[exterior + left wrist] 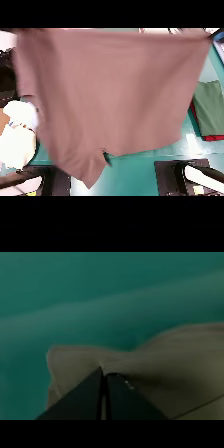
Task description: Fold the shirts.
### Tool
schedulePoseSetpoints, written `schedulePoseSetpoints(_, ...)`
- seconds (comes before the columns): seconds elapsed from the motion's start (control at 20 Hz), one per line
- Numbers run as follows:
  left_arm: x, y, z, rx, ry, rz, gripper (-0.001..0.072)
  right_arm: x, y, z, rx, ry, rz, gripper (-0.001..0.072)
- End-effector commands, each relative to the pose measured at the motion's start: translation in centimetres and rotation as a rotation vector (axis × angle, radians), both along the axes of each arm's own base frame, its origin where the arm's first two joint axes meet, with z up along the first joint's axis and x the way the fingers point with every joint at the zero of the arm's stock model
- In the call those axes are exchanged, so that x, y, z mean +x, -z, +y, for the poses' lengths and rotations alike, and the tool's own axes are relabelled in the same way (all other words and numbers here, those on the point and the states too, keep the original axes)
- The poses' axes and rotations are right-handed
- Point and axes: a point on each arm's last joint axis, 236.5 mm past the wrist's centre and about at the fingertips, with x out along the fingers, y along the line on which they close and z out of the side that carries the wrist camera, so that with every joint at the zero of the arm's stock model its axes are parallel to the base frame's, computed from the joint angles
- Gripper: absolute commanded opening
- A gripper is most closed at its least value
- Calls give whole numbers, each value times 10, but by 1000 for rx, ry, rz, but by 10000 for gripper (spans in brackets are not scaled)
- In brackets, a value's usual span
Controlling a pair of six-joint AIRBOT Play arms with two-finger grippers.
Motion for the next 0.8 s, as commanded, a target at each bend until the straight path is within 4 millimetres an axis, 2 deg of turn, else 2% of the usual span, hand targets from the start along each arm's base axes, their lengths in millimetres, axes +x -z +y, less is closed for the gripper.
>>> schedulePoseSetpoints(0.0, 65, 141, -17, 27, -14, 274, 26, 34, 123, 1, 51, 20, 264, 14)
schedulePoseSetpoints(0.05, 75, 168, -19, 38, -14, 316, 27, 42, 144, -1, 62, 33, 287, 14)
schedulePoseSetpoints(0.1, 79, 186, -19, 45, -15, 346, 63, 50, 160, -2, 68, 43, 305, 14)
schedulePoseSetpoints(0.15, 82, 194, -16, 46, -23, 359, 299, 56, 170, -4, 71, 49, 317, 15)
schedulePoseSetpoints(0.2, 84, 195, -9, 39, -36, 362, 385, 61, 178, -5, 74, 55, 321, 25)
schedulePoseSetpoints(0.3, 80, 190, 16, 26, -79, 378, 385, 68, 185, -8, 75, 64, 325, 408)
schedulePoseSetpoints(0.45, 46, 170, 57, -35, -150, 461, 385, 60, 176, -12, 51, 21, 326, 407)
schedulePoseSetpoints(0.6, 5, 150, 87, -61, -203, 486, 385, 27, 169, -3, 32, -39, 338, 405)
schedulePoseSetpoints(0.65, -12, 151, 92, -62, -215, 498, 385, 15, 165, 7, 59, -67, 333, 404)
schedulePoseSetpoints(0.75, -57, 173, 95, -63, -229, 555, 386, -7, 158, 25, 115, -95, 319, 377)
